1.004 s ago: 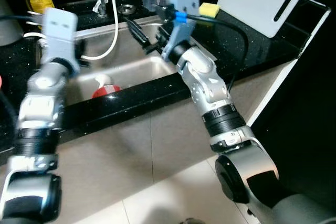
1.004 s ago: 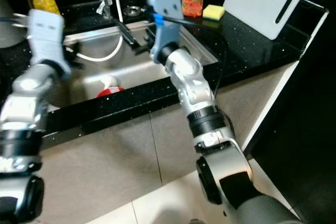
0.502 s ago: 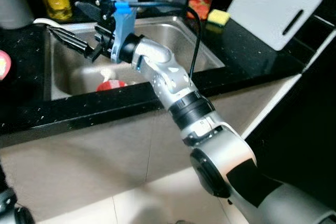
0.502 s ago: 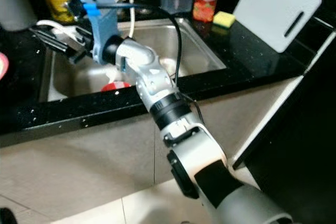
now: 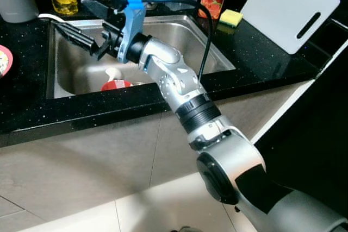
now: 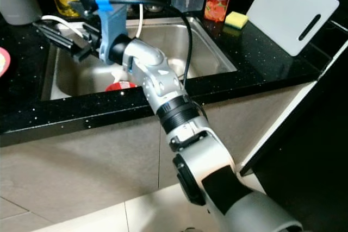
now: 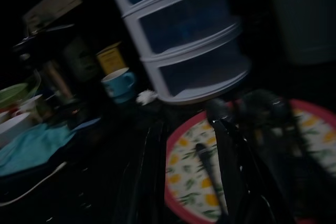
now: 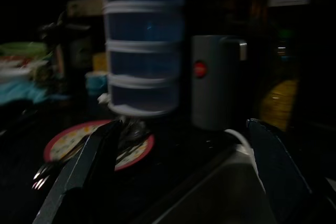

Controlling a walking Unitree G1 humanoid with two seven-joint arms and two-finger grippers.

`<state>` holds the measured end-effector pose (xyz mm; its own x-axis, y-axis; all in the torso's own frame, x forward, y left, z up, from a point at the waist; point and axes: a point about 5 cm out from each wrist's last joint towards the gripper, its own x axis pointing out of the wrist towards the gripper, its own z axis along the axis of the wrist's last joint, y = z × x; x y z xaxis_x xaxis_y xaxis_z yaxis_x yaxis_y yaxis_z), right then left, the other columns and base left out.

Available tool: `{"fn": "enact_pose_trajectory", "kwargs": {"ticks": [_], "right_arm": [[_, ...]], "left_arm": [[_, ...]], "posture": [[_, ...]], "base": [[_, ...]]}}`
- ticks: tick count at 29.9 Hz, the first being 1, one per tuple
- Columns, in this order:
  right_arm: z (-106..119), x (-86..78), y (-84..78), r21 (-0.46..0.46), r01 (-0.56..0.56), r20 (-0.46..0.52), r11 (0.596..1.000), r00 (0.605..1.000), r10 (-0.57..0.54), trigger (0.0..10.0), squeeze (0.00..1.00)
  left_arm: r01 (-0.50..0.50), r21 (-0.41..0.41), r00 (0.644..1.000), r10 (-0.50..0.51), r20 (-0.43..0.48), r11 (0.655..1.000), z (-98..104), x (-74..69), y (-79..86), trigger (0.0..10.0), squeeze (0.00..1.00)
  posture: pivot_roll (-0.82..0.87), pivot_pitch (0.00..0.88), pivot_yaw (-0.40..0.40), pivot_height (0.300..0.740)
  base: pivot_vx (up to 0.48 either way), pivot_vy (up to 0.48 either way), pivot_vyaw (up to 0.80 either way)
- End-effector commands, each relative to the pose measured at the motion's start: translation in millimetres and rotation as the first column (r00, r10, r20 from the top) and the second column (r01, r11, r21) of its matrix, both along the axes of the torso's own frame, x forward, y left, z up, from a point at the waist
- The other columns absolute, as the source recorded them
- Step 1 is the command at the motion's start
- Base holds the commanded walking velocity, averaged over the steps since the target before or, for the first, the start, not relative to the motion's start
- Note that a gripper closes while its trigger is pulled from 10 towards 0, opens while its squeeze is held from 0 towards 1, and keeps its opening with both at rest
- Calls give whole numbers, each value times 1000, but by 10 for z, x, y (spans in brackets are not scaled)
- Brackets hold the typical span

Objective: Kitchen organization

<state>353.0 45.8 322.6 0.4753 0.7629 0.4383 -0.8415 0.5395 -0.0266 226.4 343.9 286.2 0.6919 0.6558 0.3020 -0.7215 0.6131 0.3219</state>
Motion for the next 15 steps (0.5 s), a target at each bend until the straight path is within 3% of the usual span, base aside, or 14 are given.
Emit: {"fn": "enact_pose_trajectory", "kwargs": {"ticks": [1, 3, 8, 15], "right_arm": [[23, 72, -112, 66, 72, -55, 995, 996, -68, 10000, 0], [44, 180, -297, 141, 177, -126, 974, 979, -160, 10000, 0], [58, 293, -558, 200, 307, -181, 930, 945, -273, 10000, 0], [48, 334, -686, 189, 389, -175, 902, 917, -358, 10000, 0]], "left_arm": [[89, 10, 996, -90, 24, 996, 54, 59, -134, 10000, 0], [202, 25, 977, -204, 58, 979, 146, 156, -342, 10000, 0], [362, 59, 924, -367, 106, 930, 236, 274, -632, 10000, 0], [475, 75, 861, -481, 166, 877, 312, 357, -862, 10000, 0]], "posture": [[312, 52, -68, 740], [311, 53, -69, 740], [302, 51, -66, 740], [278, 38, -53, 740]], "base": [[0, 0, 0], [0, 0, 0], [0, 0, 0], [0, 0, 0]]}}
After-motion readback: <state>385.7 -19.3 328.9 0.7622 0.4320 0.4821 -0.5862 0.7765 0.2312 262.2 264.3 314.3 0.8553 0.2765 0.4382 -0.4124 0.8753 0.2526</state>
